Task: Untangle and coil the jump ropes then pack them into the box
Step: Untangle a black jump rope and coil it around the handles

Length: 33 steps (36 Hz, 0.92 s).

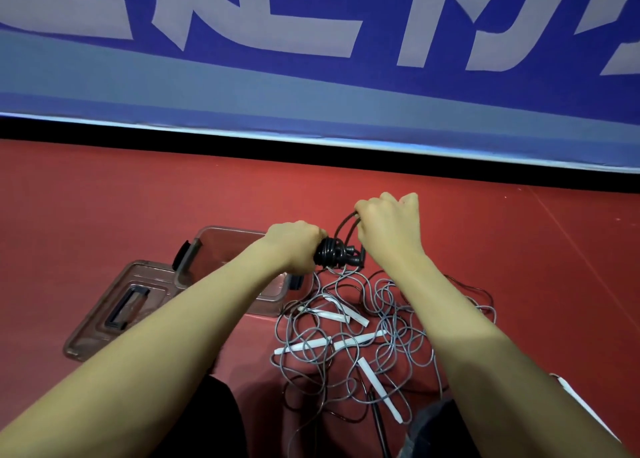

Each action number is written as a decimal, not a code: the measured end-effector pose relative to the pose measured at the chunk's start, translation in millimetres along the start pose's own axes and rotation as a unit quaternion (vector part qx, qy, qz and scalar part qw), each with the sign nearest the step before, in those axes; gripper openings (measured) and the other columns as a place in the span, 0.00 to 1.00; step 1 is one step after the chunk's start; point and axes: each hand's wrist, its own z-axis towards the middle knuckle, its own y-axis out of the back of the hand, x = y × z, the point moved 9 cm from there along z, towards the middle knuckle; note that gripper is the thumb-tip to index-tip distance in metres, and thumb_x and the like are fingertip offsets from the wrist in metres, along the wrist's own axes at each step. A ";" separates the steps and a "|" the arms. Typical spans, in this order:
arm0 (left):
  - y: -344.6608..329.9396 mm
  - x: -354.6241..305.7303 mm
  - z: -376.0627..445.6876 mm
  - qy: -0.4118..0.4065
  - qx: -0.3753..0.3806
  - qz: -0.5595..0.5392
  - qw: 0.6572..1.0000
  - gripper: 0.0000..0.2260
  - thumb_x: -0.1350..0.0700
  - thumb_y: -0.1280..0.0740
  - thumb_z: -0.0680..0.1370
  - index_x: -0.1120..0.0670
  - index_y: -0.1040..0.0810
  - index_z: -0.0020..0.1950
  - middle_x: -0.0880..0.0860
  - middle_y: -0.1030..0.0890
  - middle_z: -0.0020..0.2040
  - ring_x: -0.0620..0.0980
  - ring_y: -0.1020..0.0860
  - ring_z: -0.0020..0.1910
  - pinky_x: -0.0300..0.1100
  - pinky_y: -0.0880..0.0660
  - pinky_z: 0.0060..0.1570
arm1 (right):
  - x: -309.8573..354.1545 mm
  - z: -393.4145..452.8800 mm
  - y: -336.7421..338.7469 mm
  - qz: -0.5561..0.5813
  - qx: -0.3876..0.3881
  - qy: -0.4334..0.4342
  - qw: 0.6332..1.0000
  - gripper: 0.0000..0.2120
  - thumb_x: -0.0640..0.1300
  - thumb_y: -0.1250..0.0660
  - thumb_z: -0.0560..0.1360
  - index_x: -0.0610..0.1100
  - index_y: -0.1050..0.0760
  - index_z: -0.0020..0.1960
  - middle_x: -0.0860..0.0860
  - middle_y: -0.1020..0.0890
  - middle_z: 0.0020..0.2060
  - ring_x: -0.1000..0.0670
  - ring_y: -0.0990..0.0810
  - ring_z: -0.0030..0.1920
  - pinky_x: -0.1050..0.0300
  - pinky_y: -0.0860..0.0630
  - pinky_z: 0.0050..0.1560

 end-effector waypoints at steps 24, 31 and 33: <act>23.8 51.1 -3.5 0.222 -0.173 -0.142 0.949 0.17 0.58 0.35 0.73 0.58 0.34 0.60 0.59 0.22 0.51 0.61 0.23 0.47 0.46 0.31 0.40 | 23.3 -5.5 -15.8 0.300 0.066 -0.018 0.952 0.15 0.49 0.41 0.80 0.42 0.26 0.40 0.50 0.26 0.29 0.41 0.26 0.39 0.51 0.26 0.44; 38.0 41.0 -1.5 0.124 -0.254 -0.203 0.937 0.34 0.62 0.38 0.71 0.40 0.43 0.73 0.55 0.24 0.50 0.62 0.23 0.47 0.45 0.33 0.40 | 6.9 -3.2 -34.4 0.421 0.063 -0.074 0.902 0.12 0.43 0.44 0.80 0.47 0.21 0.49 0.53 0.24 0.31 0.46 0.26 0.36 0.51 0.29 0.47; 39.7 41.9 -1.9 0.113 -0.273 -0.232 0.927 0.32 0.62 0.37 0.70 0.41 0.40 0.71 0.54 0.24 0.52 0.61 0.23 0.49 0.44 0.33 0.42 | -1.1 -1.9 -37.2 0.468 0.047 -0.104 0.877 0.12 0.42 0.43 0.80 0.47 0.21 0.49 0.54 0.25 0.31 0.54 0.28 0.31 0.56 0.30 0.41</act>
